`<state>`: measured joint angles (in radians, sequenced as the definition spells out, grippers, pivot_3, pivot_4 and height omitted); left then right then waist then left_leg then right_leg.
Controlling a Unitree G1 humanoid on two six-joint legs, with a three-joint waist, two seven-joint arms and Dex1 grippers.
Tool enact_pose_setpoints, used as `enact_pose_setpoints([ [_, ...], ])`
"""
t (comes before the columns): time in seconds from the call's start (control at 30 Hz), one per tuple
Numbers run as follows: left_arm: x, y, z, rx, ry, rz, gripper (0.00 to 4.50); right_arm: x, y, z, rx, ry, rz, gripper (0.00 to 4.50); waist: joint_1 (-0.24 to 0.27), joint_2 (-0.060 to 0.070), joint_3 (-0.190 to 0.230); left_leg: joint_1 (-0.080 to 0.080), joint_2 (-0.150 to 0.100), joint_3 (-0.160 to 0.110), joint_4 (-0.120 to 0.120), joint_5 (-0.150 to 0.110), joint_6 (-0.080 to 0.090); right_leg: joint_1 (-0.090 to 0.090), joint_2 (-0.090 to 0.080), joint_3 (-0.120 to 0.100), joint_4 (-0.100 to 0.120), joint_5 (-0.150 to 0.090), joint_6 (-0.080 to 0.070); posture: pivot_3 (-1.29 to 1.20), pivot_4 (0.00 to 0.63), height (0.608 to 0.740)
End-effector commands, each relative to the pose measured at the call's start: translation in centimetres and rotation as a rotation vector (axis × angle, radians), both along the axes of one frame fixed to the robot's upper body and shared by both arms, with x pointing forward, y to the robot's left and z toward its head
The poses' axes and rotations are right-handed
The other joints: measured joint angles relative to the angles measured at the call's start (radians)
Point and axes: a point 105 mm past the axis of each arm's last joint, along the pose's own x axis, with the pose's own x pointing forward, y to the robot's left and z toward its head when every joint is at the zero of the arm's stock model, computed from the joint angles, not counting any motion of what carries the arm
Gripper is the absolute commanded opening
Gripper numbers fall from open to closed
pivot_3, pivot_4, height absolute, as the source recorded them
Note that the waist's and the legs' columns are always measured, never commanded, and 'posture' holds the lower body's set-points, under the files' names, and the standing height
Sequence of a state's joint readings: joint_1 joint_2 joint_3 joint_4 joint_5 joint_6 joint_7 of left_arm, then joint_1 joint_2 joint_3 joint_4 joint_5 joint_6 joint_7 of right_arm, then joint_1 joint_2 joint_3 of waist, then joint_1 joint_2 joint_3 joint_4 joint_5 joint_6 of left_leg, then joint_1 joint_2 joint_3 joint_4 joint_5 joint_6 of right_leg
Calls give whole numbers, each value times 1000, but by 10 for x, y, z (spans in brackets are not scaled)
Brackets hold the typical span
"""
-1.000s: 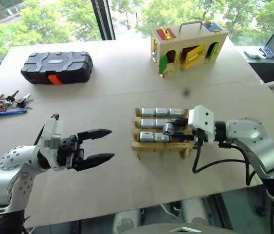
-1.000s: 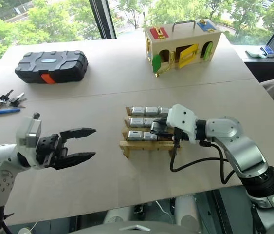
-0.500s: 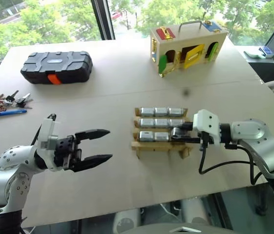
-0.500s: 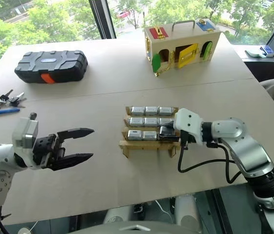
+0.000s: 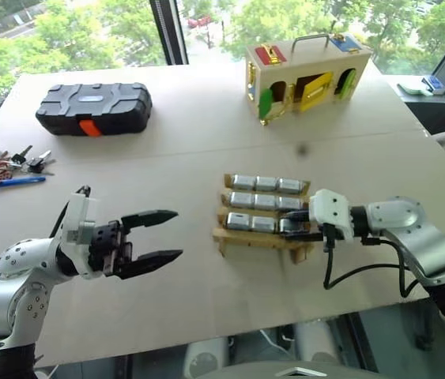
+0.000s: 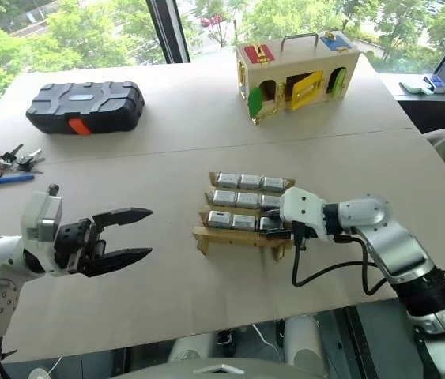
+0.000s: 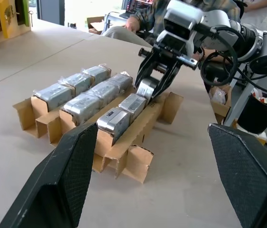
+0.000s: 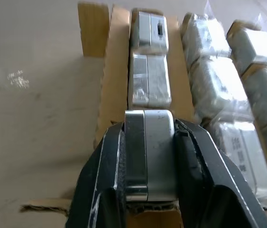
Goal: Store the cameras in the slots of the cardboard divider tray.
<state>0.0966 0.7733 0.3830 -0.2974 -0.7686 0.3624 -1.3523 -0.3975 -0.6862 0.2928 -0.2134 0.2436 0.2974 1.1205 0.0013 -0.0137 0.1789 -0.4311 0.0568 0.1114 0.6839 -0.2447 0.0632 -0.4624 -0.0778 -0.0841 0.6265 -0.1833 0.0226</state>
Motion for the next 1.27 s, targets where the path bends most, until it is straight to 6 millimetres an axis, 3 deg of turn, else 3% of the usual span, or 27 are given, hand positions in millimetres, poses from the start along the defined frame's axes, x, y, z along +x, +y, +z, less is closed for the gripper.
enact_pose_setpoints([
  [0.03,-1,-3,11,-14,-45,1,3853,-1,-2,6,6,-52,17,2727,2,-1,-1,0,0,0,0,0,0,0,0,0,0,0,0,0,150,740],
  [0.13,4,-1,11,-28,-17,61,3853,-9,-4,34,92,-146,-10,3988,8,-1,0,0,0,0,0,0,0,0,0,0,0,0,0,0,150,740],
  [0.23,9,3,10,-51,23,160,3853,-25,-13,60,196,-136,-87,3988,14,-1,0,0,0,0,0,0,0,0,0,0,0,0,0,0,150,740],
  [0.3,12,8,3,-33,55,234,3853,-36,-25,68,244,-113,-190,4423,15,-2,-1,0,0,0,0,0,0,0,0,0,0,0,0,0,150,740],
  [0.4,12,13,-5,-28,73,318,3853,-50,-48,74,291,-146,-397,4484,17,-4,-3,1,0,-2,0,-1,-2,1,0,-1,0,0,0,0,150,740],
  [0.53,14,19,-13,-37,71,448,3853,-67,-83,60,249,-142,-645,4484,19,-4,-4,1,0,-2,0,-3,-4,2,-1,0,0,-2,3,0,150,740],
  [0.77,23,34,-19,-82,59,682,3853,-71,-113,48,245,-179,-833,4484,10,-4,-4,15,1,-1,-1,-4,-5,13,-5,2,0,-2,3,0,150,740],
  [1.0,37,44,-19,-153,34,860,3853,-69,-116,35,245,-180,-842,4484,14,-4,-4,15,0,-2,-3,-4,-5,12,-7,1,-2,-2,3,0,150,740],
  [1.27,50,49,-8,-127,7,851,3853,-77,-110,25,234,-138,-813,4484,13,-4,-5,14,0,-2,-3,-4,-5,13,-7,1,-2,-3,4,0,150,740],
])
